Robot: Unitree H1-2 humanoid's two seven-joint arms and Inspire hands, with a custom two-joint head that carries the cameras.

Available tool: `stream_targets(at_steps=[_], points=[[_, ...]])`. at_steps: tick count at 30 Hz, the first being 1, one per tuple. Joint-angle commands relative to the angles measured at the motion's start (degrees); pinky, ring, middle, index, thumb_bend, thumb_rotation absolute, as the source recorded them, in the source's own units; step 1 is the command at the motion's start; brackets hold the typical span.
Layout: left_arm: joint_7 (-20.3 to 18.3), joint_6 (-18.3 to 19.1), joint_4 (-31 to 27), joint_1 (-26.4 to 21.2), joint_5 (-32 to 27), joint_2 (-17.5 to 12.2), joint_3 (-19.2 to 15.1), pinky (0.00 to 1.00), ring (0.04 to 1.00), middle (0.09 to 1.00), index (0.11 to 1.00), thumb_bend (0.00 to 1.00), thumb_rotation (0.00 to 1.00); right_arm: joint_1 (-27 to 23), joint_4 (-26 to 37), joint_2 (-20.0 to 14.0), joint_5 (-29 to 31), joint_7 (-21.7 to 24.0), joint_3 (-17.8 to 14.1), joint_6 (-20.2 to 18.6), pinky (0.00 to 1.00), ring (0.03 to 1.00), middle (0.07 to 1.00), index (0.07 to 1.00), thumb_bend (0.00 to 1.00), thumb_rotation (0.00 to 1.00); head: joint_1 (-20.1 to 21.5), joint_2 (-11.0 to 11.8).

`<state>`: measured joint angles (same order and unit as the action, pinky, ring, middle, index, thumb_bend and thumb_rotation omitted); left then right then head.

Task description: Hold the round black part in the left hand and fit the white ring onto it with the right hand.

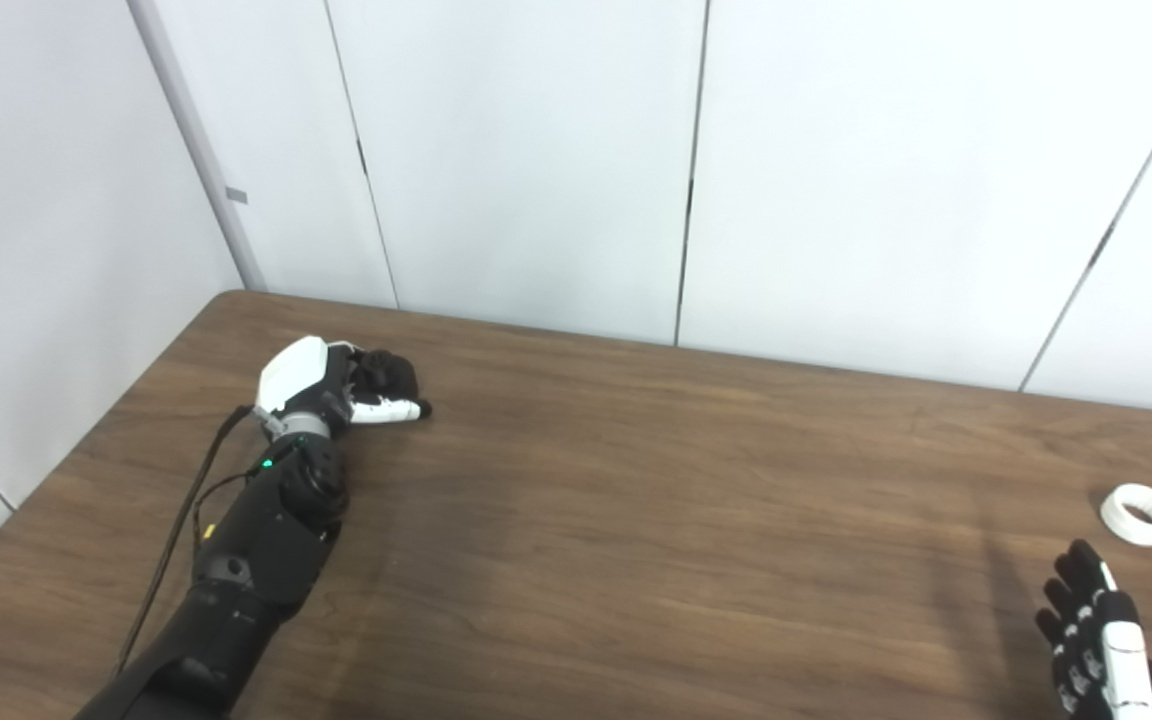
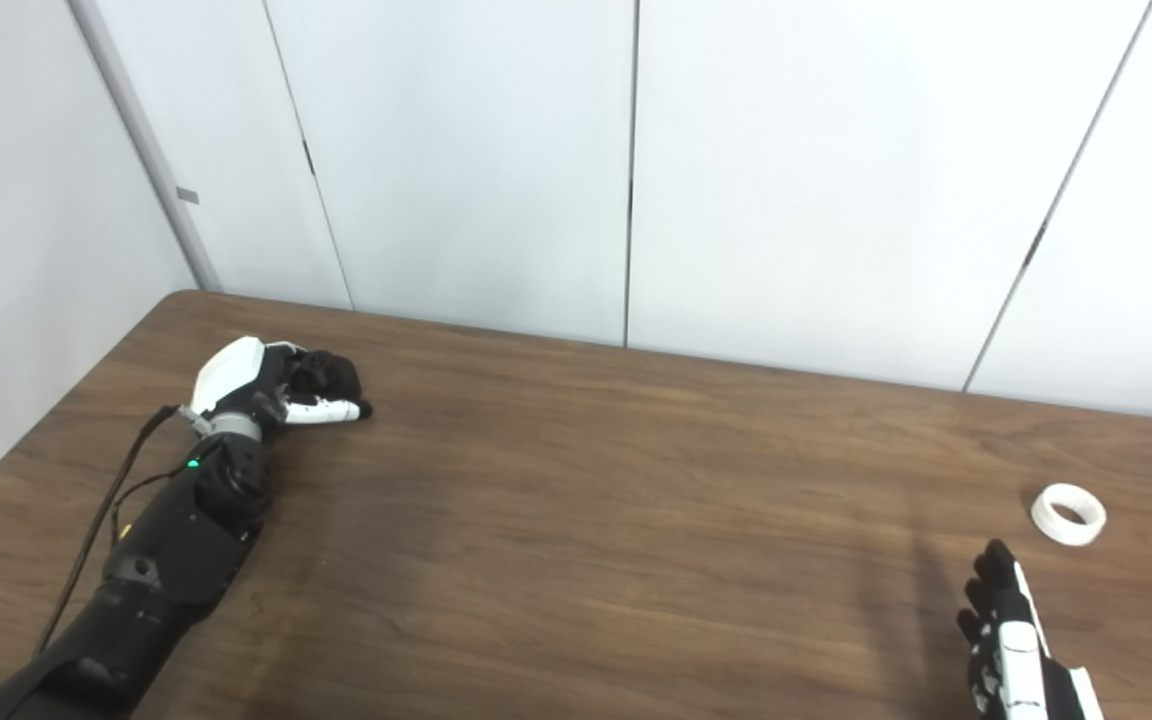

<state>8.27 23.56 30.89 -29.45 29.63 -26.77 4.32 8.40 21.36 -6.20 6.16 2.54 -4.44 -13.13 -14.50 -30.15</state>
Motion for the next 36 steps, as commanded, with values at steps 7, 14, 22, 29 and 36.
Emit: stream_targets(at_steps=[7, 14, 22, 29, 36], points=[[2.86, -1.15, 0.10, -1.94, 0.18, -2.09, -0.98, 1.00, 0.973, 0.892, 0.664, 0.91, 0.27, 0.22, 1.57, -0.38, 0.83, 0.44, -0.50, 1.64, 1.00, 1.000, 1.000, 1.000, 0.28, 1.00, -0.17, -0.24], [7.57, -4.67, 1.60, -1.28, -1.51, -1.07, -3.54, 0.96, 0.946, 0.844, 0.489, 0.54, 0.06, 0.18, 1.24, -0.53, 0.91, 0.52, -0.72, 1.69, 1.00, 1.000, 1.000, 1.000, 0.30, 1.00, -0.31, -0.30], [9.50, -6.30, 2.00, -0.71, -0.73, -1.83, -2.25, 0.82, 0.880, 0.781, 0.481, 0.52, 0.05, -0.16, 0.74, -0.72, 0.90, 0.69, -0.79, 1.97, 1.00, 1.000, 1.000, 1.000, 0.32, 1.00, -0.38, -0.23], [9.52, -6.44, 0.28, 0.33, -0.10, -2.19, -1.42, 0.88, 0.865, 0.756, 0.482, 0.52, 0.05, -0.24, 0.49, -0.52, 0.76, 0.71, -0.63, 2.34, 1.00, 1.000, 1.000, 1.000, 0.33, 1.00, -0.04, -0.34], [7.50, -5.03, -9.00, 3.77, 2.31, -2.64, 0.11, 0.98, 0.884, 0.766, 0.484, 0.52, 0.05, -0.26, 0.54, -0.08, 0.60, 0.56, -0.26, 2.24, 1.00, 1.000, 1.000, 1.000, 0.34, 1.00, 0.75, -0.58]])
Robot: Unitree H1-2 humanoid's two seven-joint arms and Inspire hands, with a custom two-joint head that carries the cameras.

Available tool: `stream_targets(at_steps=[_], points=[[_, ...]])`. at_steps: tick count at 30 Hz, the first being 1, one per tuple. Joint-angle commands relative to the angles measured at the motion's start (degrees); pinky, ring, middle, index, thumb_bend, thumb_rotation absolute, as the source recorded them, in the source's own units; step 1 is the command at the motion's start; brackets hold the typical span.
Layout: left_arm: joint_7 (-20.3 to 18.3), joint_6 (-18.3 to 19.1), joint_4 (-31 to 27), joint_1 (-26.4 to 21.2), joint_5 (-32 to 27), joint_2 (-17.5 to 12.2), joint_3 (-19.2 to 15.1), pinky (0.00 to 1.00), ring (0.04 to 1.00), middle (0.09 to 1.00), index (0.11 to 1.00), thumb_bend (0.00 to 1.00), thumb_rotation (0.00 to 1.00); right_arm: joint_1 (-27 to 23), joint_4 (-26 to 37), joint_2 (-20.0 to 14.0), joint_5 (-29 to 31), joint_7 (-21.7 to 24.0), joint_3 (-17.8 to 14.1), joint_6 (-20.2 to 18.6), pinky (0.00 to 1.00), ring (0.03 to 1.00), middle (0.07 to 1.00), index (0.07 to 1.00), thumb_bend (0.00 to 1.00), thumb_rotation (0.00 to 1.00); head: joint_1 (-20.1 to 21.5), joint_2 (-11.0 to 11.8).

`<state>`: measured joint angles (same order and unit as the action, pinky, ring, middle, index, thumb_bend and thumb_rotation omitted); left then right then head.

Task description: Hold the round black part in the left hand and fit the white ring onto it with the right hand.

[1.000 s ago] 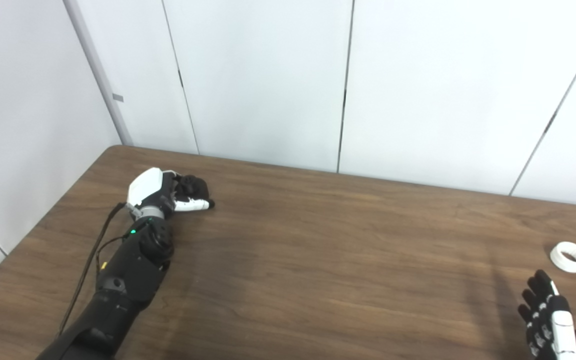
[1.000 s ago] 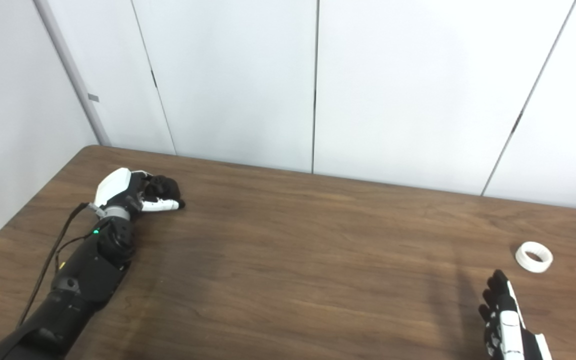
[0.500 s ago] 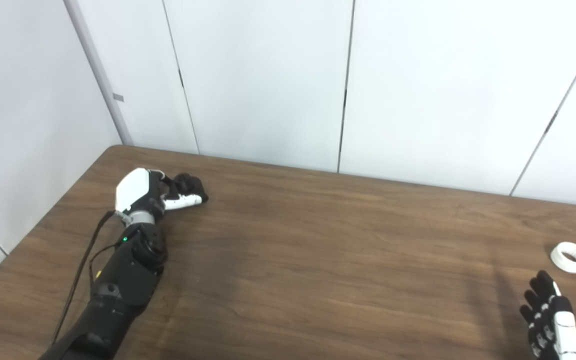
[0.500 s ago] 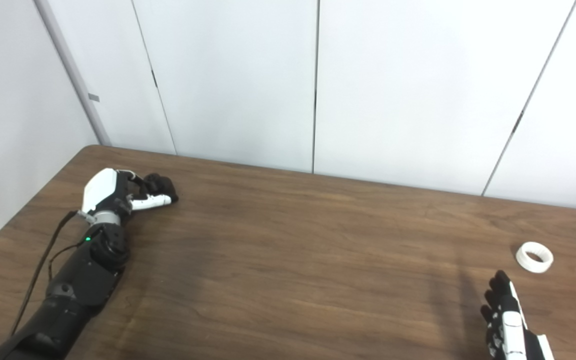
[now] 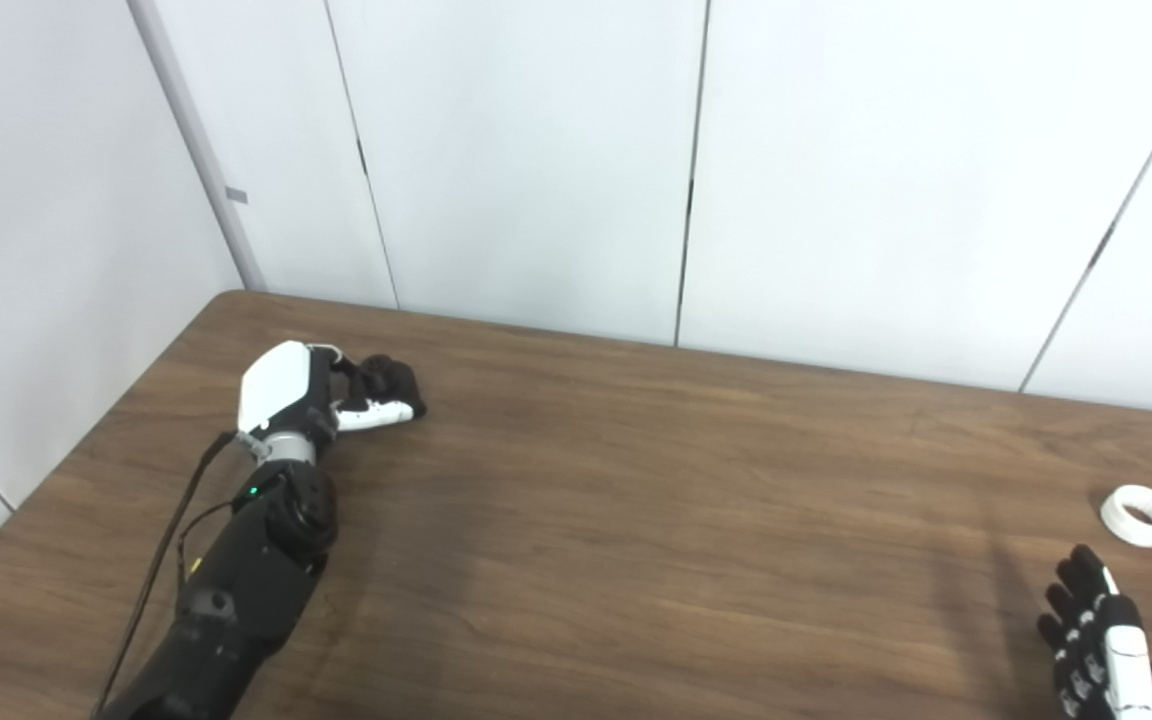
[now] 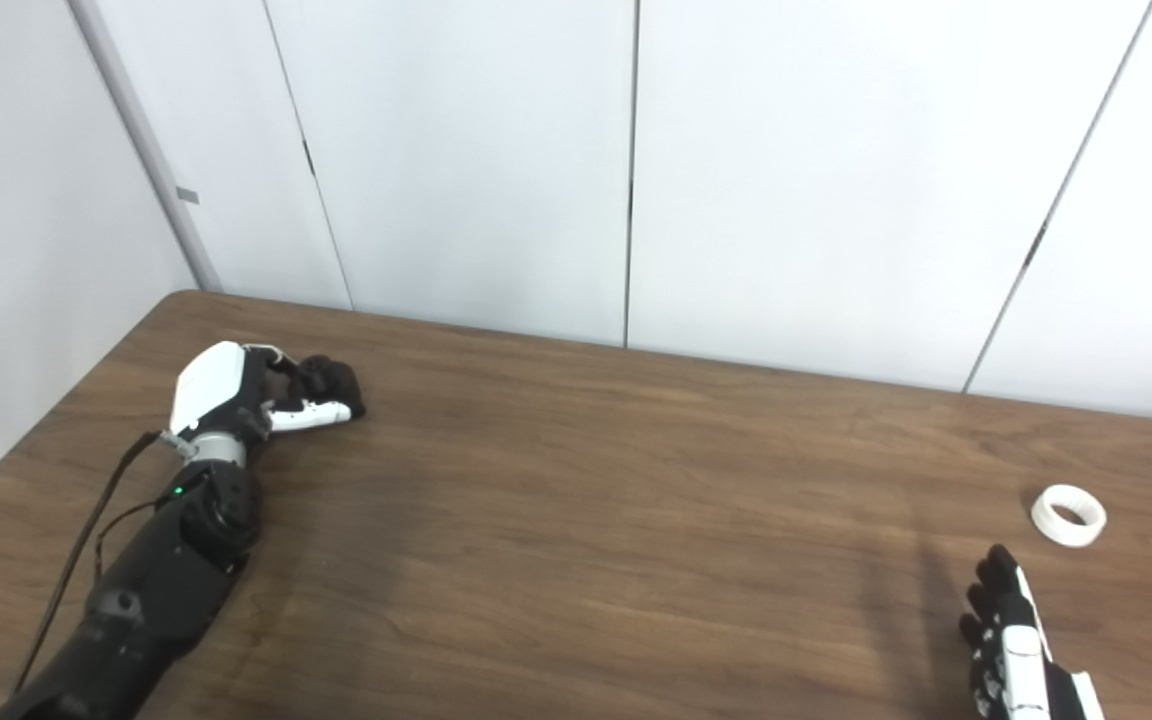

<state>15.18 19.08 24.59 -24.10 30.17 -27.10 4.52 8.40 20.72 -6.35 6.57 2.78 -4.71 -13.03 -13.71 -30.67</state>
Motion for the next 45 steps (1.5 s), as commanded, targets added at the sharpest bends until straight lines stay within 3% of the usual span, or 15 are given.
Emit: stream_targets(at_steps=[1, 7, 12, 25, 33, 45], points=[[0.12, -0.35, -4.57, -0.94, 2.32, -2.34, 0.25, 0.99, 0.885, 0.765, 0.484, 0.52, 0.05, -0.27, 1.20, 0.17, 0.17, 0.25, 0.06, 2.15, 1.00, 1.000, 1.000, 1.000, 0.34, 1.00, 0.13, -0.11], [-1.07, 2.76, -13.67, 1.72, 6.48, -0.53, 1.79, 1.00, 0.873, 0.759, 0.485, 0.52, 0.05, -0.64, 0.47, 0.64, -1.12, -0.30, 0.73, 2.90, 1.00, 1.000, 1.000, 1.000, 0.32, 1.00, 1.23, -0.41], [-4.58, 3.67, -21.16, 4.07, 8.32, 1.41, 3.84, 1.00, 0.869, 0.749, 0.484, 0.52, 0.05, -0.74, 0.24, 1.09, -1.71, -0.52, 1.22, 2.85, 1.00, 1.000, 1.000, 1.000, 0.33, 1.00, 2.84, -0.98], [-16.26, 2.19, -38.89, 11.64, 17.17, 6.11, 14.81, 0.98, 0.847, 0.750, 0.484, 0.52, 0.05, -1.25, -1.01, 1.67, -2.96, -1.20, 2.24, 3.19, 1.00, 0.989, 0.991, 1.000, 0.42, 1.00, 6.97, -2.52], [-18.73, -0.88, -42.64, 16.47, 22.55, 8.65, 18.20, 1.00, 0.853, 0.760, 0.485, 0.52, 0.06, -1.27, -0.68, 1.94, -3.51, -1.54, 2.77, 3.13, 1.00, 0.970, 0.978, 1.000, 0.47, 0.97, 9.51, -3.98], [-16.43, -8.88, -41.61, 22.05, 25.60, 12.62, 19.78, 1.00, 0.859, 0.764, 0.484, 0.52, 0.06, -1.69, 1.41, 2.77, -6.88, -3.06, 4.78, 0.85, 1.00, 0.951, 0.959, 0.989, 0.54, 0.97, 15.27, -7.79]])
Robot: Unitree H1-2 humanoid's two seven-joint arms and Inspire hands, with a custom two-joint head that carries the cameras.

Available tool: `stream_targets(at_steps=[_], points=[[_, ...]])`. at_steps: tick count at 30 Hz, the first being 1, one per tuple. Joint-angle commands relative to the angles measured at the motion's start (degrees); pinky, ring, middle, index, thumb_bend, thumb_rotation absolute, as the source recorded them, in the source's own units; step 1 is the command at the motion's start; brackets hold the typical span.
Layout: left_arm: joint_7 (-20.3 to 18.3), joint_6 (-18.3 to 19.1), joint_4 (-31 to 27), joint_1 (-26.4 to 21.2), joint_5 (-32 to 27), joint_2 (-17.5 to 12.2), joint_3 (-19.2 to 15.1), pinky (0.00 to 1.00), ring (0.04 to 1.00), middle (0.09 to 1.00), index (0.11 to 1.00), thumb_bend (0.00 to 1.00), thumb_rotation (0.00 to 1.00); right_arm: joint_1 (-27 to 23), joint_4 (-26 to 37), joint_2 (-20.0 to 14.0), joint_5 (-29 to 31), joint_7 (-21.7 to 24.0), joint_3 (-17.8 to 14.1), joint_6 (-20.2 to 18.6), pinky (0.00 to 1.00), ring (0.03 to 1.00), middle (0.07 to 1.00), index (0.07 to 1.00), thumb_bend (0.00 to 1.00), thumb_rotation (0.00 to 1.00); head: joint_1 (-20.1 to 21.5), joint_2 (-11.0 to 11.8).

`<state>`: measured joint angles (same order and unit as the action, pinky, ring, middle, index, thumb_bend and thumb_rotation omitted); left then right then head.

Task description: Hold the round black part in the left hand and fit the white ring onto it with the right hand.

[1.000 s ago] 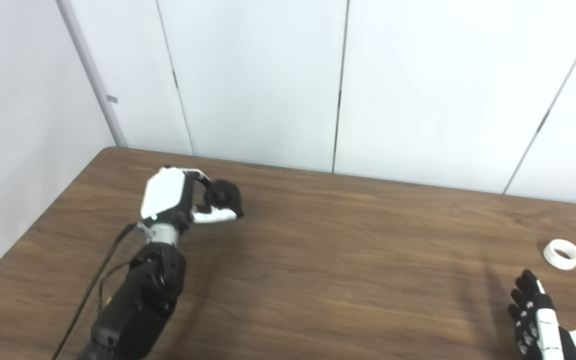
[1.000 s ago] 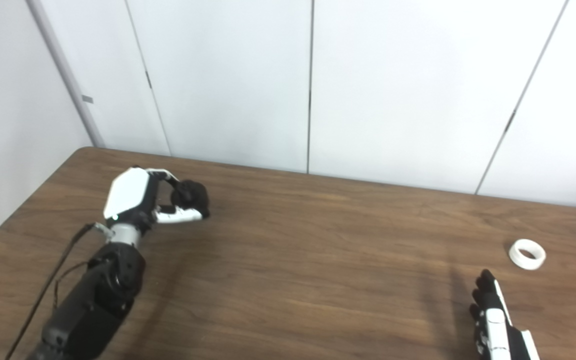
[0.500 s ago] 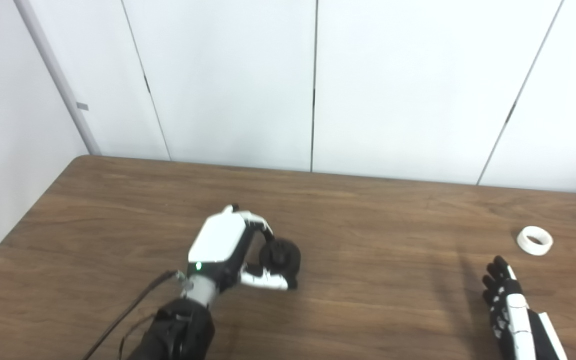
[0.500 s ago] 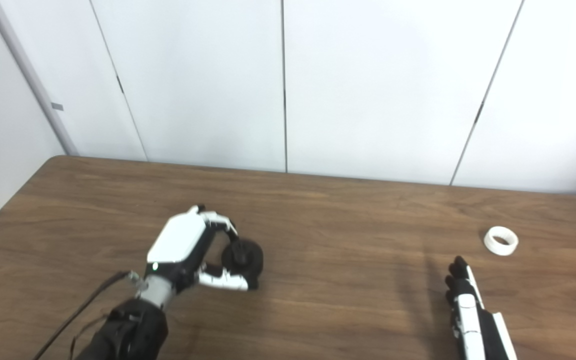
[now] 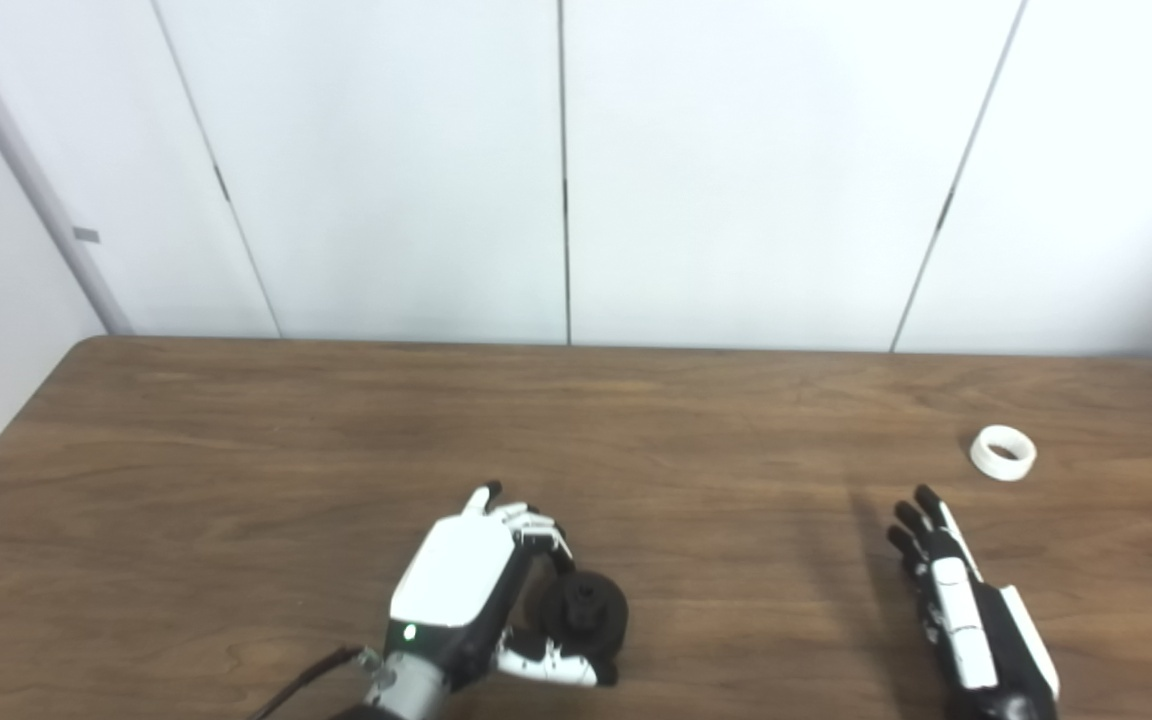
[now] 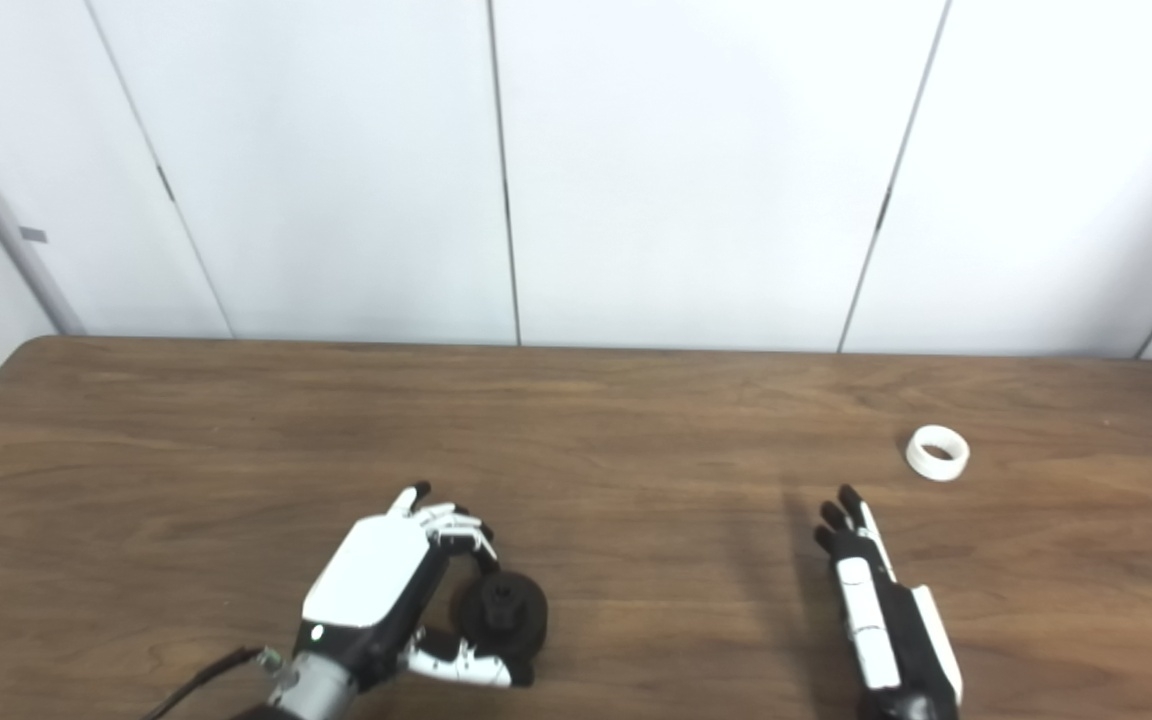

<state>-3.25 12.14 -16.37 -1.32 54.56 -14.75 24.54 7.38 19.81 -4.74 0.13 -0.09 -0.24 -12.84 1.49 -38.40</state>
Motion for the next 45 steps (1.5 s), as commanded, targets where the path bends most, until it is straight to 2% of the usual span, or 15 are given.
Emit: stream_targets(at_steps=[1, 11, 14, 19, 25, 31, 34, 36, 38, 40, 42, 43, 45], points=[[2.36, -2.49, -0.35, -0.36, 1.68, 0.49, 0.01, 1.00, 0.860, 0.764, 0.484, 0.52, 0.06, -0.75, 2.54, 1.21, -0.65, -0.18, 0.55, 0.42, 1.00, 0.952, 0.960, 0.989, 0.54, 0.97, 0.48, -0.32], [3.21, -5.39, 1.32, 1.83, 4.28, 2.37, 0.68, 1.00, 0.874, 0.767, 0.485, 0.52, 0.05, -1.22, 5.01, 2.19, -2.96, -0.73, 1.39, -2.19, 1.00, 0.945, 0.947, 0.985, 0.57, 0.98, 2.97, -2.92], [3.41, -5.74, 1.79, 2.17, 4.62, 2.84, 0.77, 1.00, 0.877, 0.767, 0.485, 0.52, 0.05, -1.25, 5.67, 2.06, -2.32, -0.30, 1.02, -3.02, 1.00, 0.947, 0.949, 0.984, 0.56, 0.96, 3.64, -3.47], [4.36, -6.46, 3.07, 2.73, 5.15, 3.55, 1.30, 1.00, 0.877, 0.766, 0.485, 0.52, 0.05, -1.23, 7.20, 1.94, -1.30, -0.27, -0.03, -5.29, 0.99, 0.951, 0.942, 0.960, 0.58, 0.85, 4.18, -4.09], [6.66, -7.34, 5.11, 3.38, 5.54, 4.48, 1.50, 1.00, 0.871, 0.762, 0.485, 0.52, 0.05, -1.46, 8.01, 1.44, -0.66, 0.03, -0.99, -6.49, 0.99, 0.948, 0.928, 0.947, 0.56, 0.82, 4.68, -4.53], [7.30, -7.19, 6.03, 3.83, 5.62, 4.83, 1.72, 1.00, 0.869, 0.762, 0.485, 0.52, 0.05, -1.80, 8.18, 0.18, -0.86, 0.41, -1.71, -6.79, 0.99, 0.950, 0.928, 0.931, 0.57, 0.81, 5.73, -4.63], [7.84, -7.41, 6.75, 3.92, 5.58, 4.87, 1.79, 1.00, 0.877, 0.764, 0.485, 0.52, 0.05, -2.92, 8.25, -0.98, -4.41, -0.75, -2.08, -7.20, 0.94, 0.923, 0.907, 0.874, 0.58, 0.71, 6.74, -4.54], [8.31, -7.79, 7.29, 3.90, 5.35, 4.85, 1.80, 1.00, 0.874, 0.763, 0.485, 0.52, 0.05, -4.07, 8.59, -1.54, -7.93, -1.90, -2.23, -9.18, 0.88, 0.900, 0.877, 0.809, 0.60, 0.54, 7.47, -4.42], [8.65, -8.25, 7.69, 3.89, 5.14, 4.75, 1.76, 1.00, 0.873, 0.763, 0.485, 0.52, 0.05, -5.74, 9.14, -2.09, -12.01, -3.07, -2.44, -12.14, 0.88, 0.896, 0.867, 0.782, 0.63, 0.45, 8.45, -4.18], [9.05, -8.65, 8.16, 3.87, 5.13, 4.66, 1.67, 1.00, 0.866, 0.760, 0.485, 0.52, 0.05, -7.35, 8.99, -2.69, -15.39, -3.43, -2.84, -13.68, 0.93, 0.902, 0.848, 0.739, 0.68, 0.32, 8.93, -4.08], [9.48, -9.09, 8.61, 3.85, 4.96, 4.46, 1.44, 1.00, 0.864, 0.759, 0.485, 0.52, 0.05, -9.24, 8.28, -3.05, -18.50, -2.20, -4.33, -14.02, 0.93, 0.904, 0.847, 0.720, 0.70, 0.29, 8.93, -4.08], [9.49, -9.16, 8.77, 3.81, 4.86, 4.35, 1.31, 1.00, 0.863, 0.759, 0.485, 0.52, 0.05, -10.42, 7.68, -3.58, -20.28, -1.26, -5.26, -14.06, 0.93, 0.905, 0.847, 0.713, 0.71, 0.28, 11.29, -3.79], [9.59, -9.30, 9.11, 3.70, 4.82, 4.16, 1.11, 1.00, 0.862, 0.759, 0.485, 0.52, 0.05, -12.37, 6.71, -4.41, -23.85, 1.01, -7.03, -14.07, 0.92, 0.910, 0.870, 0.683, 0.76, 0.25, 12.14, -3.72]])
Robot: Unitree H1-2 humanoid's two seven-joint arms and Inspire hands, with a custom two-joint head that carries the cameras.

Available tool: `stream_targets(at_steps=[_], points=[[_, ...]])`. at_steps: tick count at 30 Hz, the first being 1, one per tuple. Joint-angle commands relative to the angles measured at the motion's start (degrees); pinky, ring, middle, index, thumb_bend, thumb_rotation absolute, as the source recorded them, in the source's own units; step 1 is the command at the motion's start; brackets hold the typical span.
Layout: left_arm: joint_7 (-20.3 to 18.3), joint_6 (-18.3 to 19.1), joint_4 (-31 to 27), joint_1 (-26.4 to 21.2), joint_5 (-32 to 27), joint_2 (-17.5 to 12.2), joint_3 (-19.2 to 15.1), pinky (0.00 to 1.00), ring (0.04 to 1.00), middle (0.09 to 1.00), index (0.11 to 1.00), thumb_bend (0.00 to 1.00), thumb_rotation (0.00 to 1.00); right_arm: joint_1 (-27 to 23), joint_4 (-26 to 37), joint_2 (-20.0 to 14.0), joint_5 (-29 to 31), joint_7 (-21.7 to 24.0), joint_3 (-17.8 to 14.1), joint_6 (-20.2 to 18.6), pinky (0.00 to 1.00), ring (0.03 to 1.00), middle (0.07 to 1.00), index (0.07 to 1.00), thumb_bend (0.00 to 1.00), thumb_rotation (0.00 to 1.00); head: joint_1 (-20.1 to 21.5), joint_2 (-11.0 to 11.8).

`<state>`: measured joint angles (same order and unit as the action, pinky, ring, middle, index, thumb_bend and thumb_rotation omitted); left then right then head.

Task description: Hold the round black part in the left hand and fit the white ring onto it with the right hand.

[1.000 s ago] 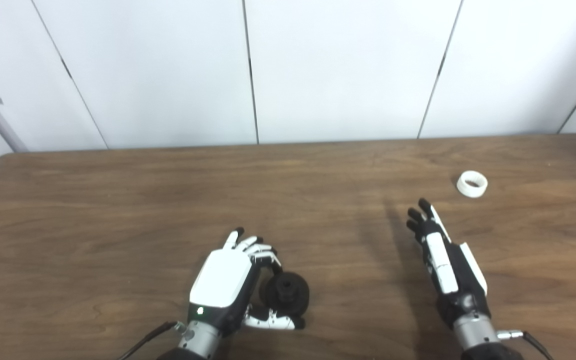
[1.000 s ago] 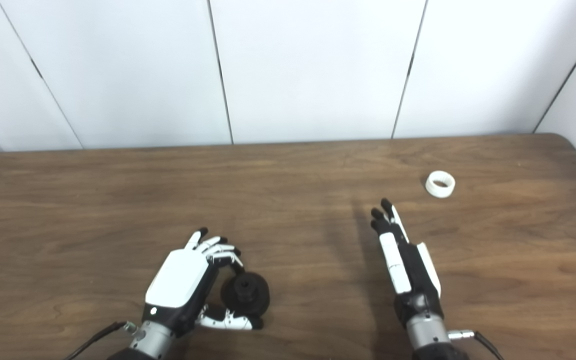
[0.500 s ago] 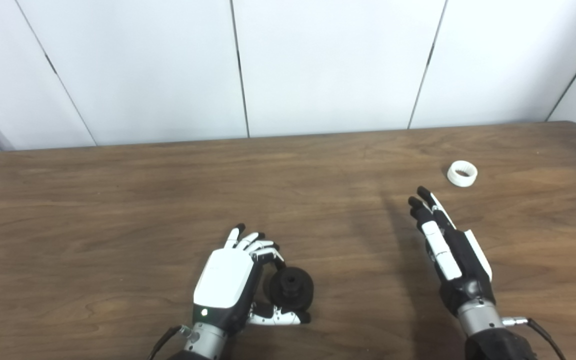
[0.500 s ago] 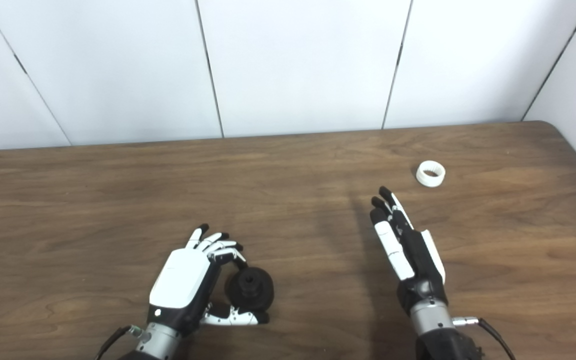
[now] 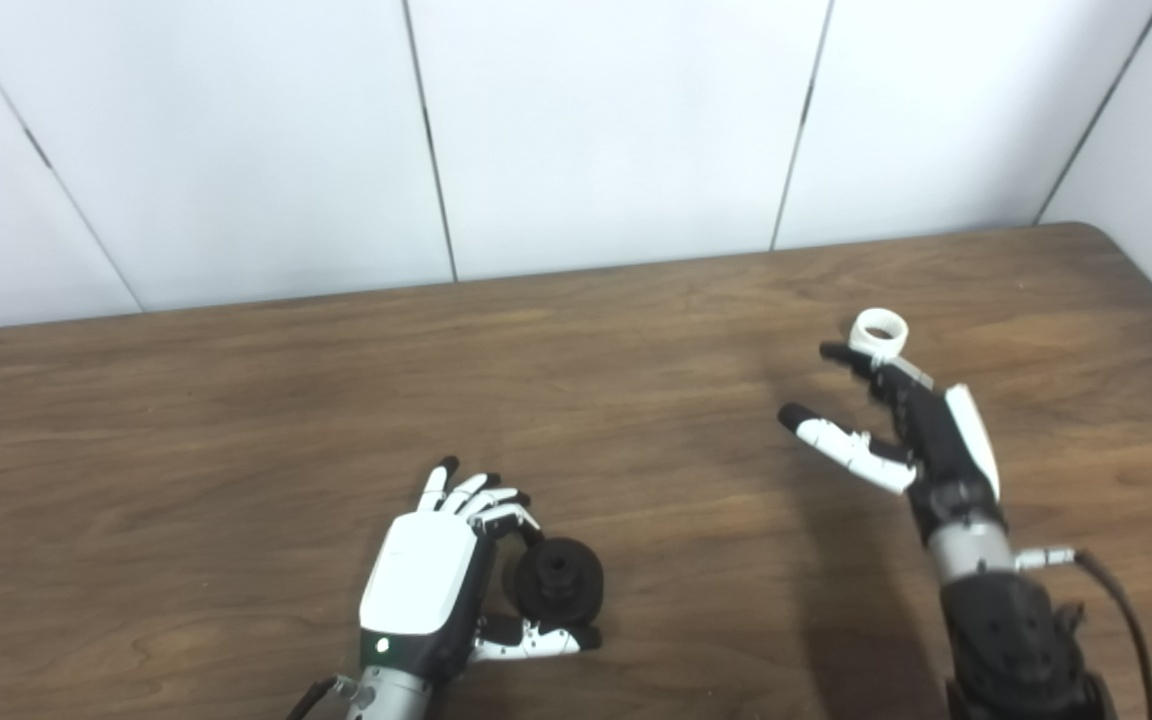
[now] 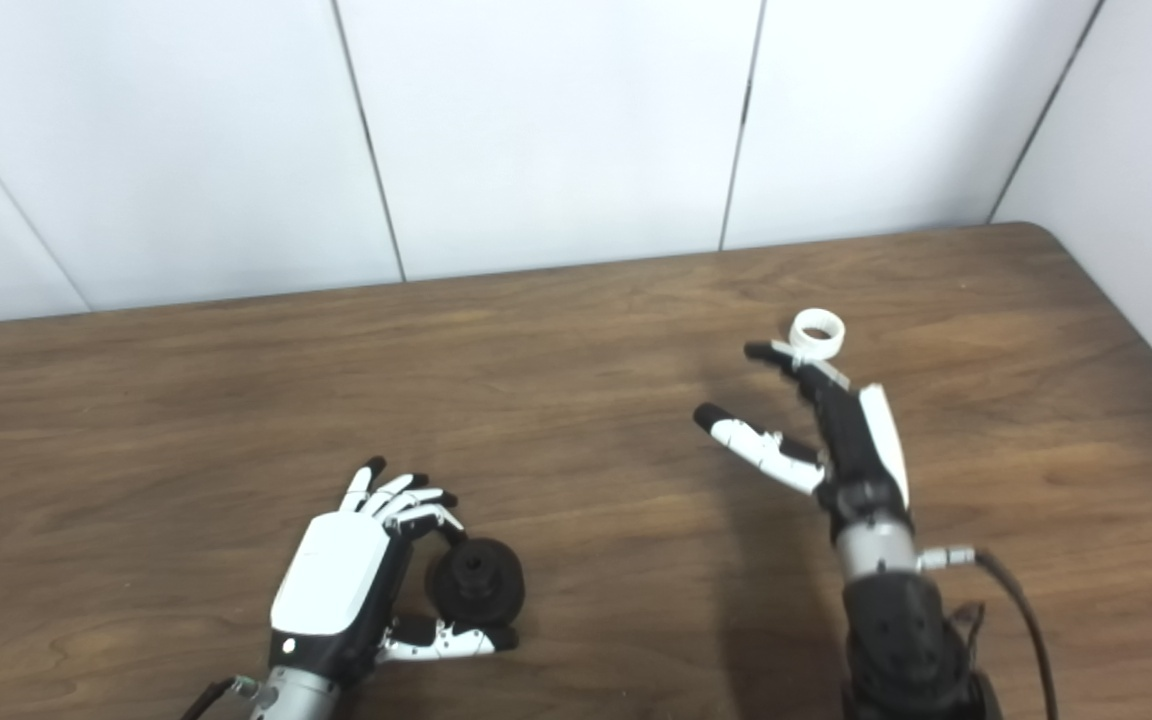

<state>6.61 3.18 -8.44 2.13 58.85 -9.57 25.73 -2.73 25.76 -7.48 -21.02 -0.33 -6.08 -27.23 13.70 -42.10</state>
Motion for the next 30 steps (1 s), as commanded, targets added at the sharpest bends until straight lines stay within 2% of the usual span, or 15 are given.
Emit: stream_targets(at_steps=[1, 6, 13, 17, 19, 27, 30], points=[[-0.33, -0.38, 1.21, 0.20, 0.60, -1.20, -0.17, 1.00, 0.861, 0.759, 0.485, 0.52, 0.05, -3.40, 0.13, -2.45, -5.12, 2.40, -1.98, 0.32, 0.91, 0.911, 0.875, 0.678, 0.78, 0.25, 0.80, 0.10], [-0.97, -0.56, 0.88, 0.21, 0.72, -1.71, -0.74, 1.00, 0.853, 0.754, 0.485, 0.52, 0.05, -8.56, -2.71, -4.30, -12.31, 7.76, -5.99, 0.31, 0.90, 0.908, 0.879, 0.657, 0.84, 0.19, 3.00, 0.47], [-2.47, -0.85, -0.07, 0.35, -0.25, -2.48, -1.66, 1.00, 0.853, 0.753, 0.485, 0.52, 0.05, -15.52, -11.10, -11.12, -17.85, 9.99, -5.33, 0.34, 0.79, 0.889, 0.888, 0.670, 0.84, 0.15, 6.08, -0.42], [-3.25, -0.66, -0.59, 0.60, -0.42, -2.78, -2.19, 1.00, 0.860, 0.754, 0.485, 0.52, 0.05, -18.67, -16.04, -13.89, -20.69, 10.55, -4.14, 0.32, 0.74, 0.881, 0.903, 0.671, 0.85, 0.18, 6.33, -0.39], [-3.57, -0.62, -0.79, 0.74, -0.48, -2.90, -2.39, 1.00, 0.865, 0.756, 0.485, 0.52, 0.05, -19.74, -17.71, -14.86, -21.65, 11.30, -3.76, 0.33, 0.77, 0.889, 0.904, 0.675, 0.85, 0.19, 6.36, -0.32], [-3.75, -1.68, -1.08, 1.04, -1.29, -3.42, -3.20, 1.00, 0.856, 0.749, 0.485, 0.52, 0.05, -24.69, -26.40, -18.43, -22.48, 13.34, -2.36, 0.32, 0.97, 0.955, 0.917, 0.684, 0.85, 0.17, 6.89, -0.20], [-3.84, -1.63, -1.17, 1.06, -1.25, -3.50, -3.22, 1.00, 0.854, 0.748, 0.485, 0.52, 0.05, -26.28, -29.23, -19.38, -23.03, 14.20, -1.11, 0.32, 1.00, 0.971, 0.913, 0.687, 0.85, 0.17, 6.85, -0.27]])
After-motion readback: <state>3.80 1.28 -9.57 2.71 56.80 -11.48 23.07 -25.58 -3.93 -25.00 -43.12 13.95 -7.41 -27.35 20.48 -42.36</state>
